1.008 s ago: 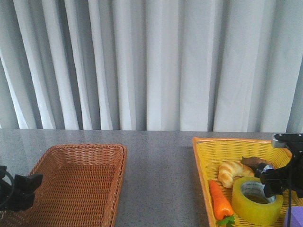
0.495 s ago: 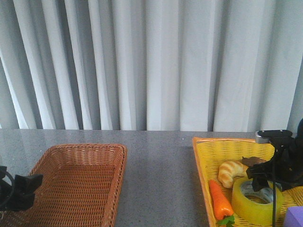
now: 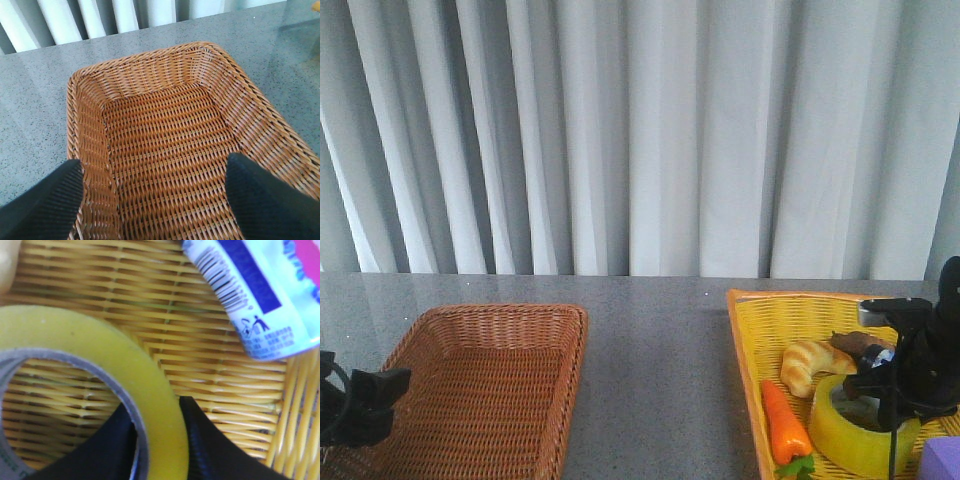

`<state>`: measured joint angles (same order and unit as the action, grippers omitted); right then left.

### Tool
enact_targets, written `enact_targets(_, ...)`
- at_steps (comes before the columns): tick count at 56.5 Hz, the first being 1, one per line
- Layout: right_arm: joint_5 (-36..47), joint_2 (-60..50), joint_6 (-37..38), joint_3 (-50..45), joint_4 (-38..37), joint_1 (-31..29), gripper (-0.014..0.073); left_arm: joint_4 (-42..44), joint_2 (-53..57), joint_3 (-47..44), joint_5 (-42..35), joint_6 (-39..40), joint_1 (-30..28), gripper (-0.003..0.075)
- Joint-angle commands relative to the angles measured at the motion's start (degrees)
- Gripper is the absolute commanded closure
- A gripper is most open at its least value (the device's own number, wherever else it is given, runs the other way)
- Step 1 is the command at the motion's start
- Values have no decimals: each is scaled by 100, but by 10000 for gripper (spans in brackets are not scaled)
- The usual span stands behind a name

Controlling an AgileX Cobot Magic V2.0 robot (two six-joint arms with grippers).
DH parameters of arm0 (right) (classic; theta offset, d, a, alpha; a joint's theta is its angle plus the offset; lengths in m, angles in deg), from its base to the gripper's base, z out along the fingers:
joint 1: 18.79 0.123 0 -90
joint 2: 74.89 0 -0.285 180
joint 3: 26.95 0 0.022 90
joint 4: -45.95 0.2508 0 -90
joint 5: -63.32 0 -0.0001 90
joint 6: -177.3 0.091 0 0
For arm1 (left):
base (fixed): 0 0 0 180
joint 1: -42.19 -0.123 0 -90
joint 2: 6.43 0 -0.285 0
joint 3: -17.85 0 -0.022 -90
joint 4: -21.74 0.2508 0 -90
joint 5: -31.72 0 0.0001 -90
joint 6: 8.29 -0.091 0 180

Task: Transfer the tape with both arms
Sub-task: 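Grasp the tape roll rim with the right gripper and lift it out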

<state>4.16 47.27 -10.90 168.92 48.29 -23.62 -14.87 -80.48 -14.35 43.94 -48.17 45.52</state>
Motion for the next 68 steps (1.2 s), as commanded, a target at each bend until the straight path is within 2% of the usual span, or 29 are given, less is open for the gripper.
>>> enact_targets(1,72,-305,-18,269,71,-1,555,-120,105,194,-290,29,29,147)
enact_targets(5,45,-314,-45,350,71,-1,606,-120,105,194,-275,29,29,147)
enact_targets(23,-163,-652,-71,1084,805,6,601,-120,105,194,-227,29,29,164)
enact_targets(32,-386,-830,-581,1676,1498,200,599,-120,105,194,-204,29,29,182)
enact_targets(38,-332,-952,-1020,1991,1682,666,599,-120,105,194,-193,29,29,186)
enact_targets(55,152,-751,-1101,2204,1181,2158,599,-120,105,194,-57,29,29,186)
enact_targets(68,83,-222,-644,2204,287,2746,599,-120,105,194,-33,29,29,186)
